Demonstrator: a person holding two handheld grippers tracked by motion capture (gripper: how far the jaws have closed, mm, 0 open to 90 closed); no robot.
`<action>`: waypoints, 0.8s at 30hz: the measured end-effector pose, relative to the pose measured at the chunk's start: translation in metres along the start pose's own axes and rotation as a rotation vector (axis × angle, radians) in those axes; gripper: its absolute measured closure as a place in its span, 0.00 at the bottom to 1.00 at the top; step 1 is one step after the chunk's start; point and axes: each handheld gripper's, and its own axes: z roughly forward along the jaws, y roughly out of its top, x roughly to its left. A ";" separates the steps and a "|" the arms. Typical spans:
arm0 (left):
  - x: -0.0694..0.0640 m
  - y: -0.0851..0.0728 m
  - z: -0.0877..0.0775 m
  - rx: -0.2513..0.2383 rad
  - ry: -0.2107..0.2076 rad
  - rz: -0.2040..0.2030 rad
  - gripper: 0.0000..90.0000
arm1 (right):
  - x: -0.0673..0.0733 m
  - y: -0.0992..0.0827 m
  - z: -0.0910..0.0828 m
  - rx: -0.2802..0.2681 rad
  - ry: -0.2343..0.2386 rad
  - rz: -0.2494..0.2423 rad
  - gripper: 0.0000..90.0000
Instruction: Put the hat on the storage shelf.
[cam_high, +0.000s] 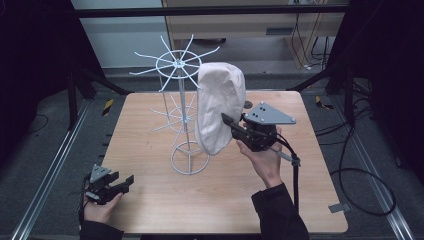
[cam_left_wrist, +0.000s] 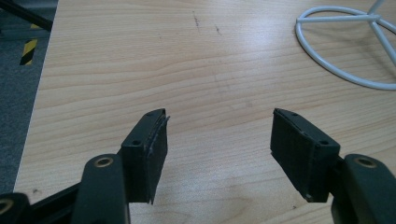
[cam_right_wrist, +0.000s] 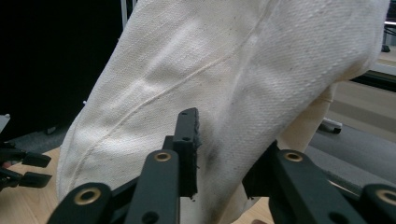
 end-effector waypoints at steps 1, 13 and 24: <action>0.000 0.000 0.000 0.000 0.000 0.000 0.40 | 0.000 0.000 0.000 0.000 -0.002 0.005 0.74; 0.000 0.000 0.000 0.002 0.000 -0.003 0.40 | -0.002 -0.004 -0.003 -0.018 -0.031 0.030 0.48; 0.000 0.000 0.001 0.005 0.001 -0.004 0.40 | -0.003 -0.014 -0.017 -0.005 -0.043 0.060 0.26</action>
